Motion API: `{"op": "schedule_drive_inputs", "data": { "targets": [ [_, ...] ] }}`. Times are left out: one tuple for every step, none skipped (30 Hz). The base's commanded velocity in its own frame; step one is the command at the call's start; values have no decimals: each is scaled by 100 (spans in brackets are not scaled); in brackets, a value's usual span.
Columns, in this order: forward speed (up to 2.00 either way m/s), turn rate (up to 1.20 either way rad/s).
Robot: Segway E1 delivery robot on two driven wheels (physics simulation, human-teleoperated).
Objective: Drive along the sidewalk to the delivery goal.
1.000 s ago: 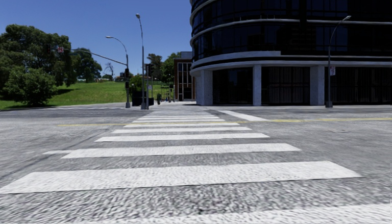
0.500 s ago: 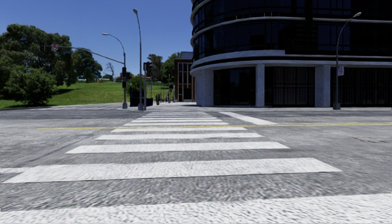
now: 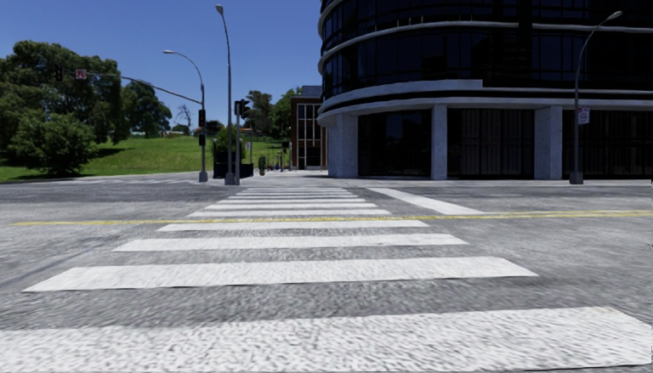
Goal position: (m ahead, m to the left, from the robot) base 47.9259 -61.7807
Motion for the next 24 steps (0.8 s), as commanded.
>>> {"op": "schedule_drive_inputs", "data": {
  "targets": [
    [165,12],
    [165,13],
    [165,18],
    [165,20],
    [165,20],
    [165,21],
    [165,21],
    [165,21],
    [165,21],
    [165,21],
    [165,21],
    [165,21],
    [165,21],
    [165,21],
    [165,22],
    [165,22],
    [165,22],
    [165,22],
    [165,22],
    [165,22],
    [165,22],
    [165,22],
    [165,22],
    [165,22]
  ]
}}
